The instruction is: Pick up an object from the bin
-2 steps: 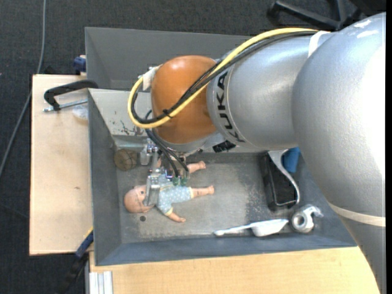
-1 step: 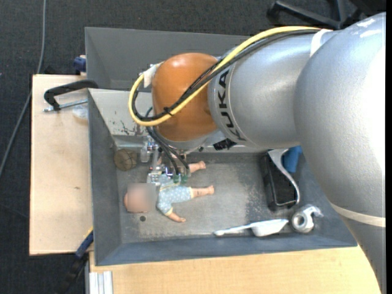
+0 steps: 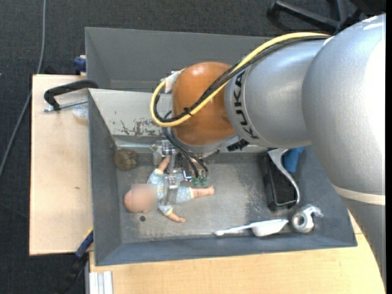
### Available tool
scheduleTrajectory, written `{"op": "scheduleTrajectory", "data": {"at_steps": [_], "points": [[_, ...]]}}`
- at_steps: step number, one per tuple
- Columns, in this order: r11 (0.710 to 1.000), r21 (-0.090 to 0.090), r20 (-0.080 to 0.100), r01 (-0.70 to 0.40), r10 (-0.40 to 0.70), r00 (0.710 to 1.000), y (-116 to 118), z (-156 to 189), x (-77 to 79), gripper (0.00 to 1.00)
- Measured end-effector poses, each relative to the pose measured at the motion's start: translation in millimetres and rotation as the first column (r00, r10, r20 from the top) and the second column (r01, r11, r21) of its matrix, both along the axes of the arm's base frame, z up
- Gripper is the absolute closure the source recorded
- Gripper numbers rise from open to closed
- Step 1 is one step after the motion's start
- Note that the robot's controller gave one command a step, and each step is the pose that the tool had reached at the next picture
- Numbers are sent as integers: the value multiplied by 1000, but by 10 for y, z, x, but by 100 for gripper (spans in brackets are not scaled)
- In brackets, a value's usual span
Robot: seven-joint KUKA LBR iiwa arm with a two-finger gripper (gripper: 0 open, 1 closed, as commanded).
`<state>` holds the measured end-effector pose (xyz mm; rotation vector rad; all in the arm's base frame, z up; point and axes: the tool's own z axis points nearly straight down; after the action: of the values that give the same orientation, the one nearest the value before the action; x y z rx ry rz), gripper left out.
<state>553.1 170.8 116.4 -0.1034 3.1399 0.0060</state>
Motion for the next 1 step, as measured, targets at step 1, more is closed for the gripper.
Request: {"op": "scheduleTrajectory", "data": {"at_steps": [1], "points": [[987, -7, 0, -161, 161, 987, -224, -282, -171, 0]]}}
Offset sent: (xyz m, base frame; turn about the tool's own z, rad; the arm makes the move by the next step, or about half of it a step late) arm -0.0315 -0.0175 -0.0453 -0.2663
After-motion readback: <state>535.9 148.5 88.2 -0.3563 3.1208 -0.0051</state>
